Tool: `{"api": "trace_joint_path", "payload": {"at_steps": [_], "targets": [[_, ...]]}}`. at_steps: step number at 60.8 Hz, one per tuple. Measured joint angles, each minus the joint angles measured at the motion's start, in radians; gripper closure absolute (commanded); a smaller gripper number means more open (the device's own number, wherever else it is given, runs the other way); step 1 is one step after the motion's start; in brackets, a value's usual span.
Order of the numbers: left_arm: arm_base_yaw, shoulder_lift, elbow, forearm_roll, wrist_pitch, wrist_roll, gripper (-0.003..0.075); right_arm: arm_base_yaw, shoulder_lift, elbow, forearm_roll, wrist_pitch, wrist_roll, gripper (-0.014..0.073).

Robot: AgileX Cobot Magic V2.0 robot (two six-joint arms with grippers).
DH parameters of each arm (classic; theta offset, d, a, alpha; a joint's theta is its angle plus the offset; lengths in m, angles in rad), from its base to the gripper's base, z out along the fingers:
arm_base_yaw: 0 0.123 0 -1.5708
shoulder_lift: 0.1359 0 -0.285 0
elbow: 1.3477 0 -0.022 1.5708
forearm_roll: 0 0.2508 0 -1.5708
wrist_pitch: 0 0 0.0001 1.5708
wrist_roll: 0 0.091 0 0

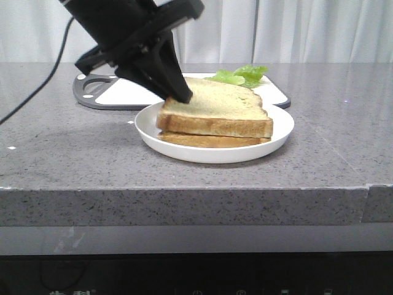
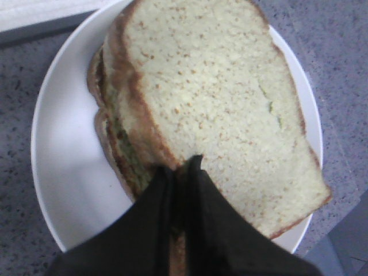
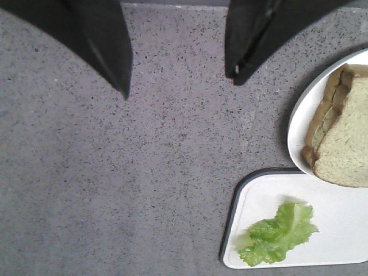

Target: Left arm grabs bread, right arm adds lettuce

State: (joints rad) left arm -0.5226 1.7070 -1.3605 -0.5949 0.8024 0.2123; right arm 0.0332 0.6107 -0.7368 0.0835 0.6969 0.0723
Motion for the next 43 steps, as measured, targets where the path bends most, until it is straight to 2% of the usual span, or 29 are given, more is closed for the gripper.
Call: {"api": "trace_joint_path", "payload": {"at_steps": [18,32,43], "targets": [[0.086,-0.259,0.030,0.029,0.027,0.000,0.0741,0.000,0.000,0.000,0.000,-0.008,0.000,0.0197],[0.217,-0.542,0.215,0.062,0.020,0.000,0.0741,0.002,0.014,0.000,0.017,-0.030,0.000,0.0197],[0.284,-0.738,0.357,0.096,0.020,0.000,0.0741,0.002,0.137,-0.022,0.111,-0.034,-0.036,0.0197]]}}
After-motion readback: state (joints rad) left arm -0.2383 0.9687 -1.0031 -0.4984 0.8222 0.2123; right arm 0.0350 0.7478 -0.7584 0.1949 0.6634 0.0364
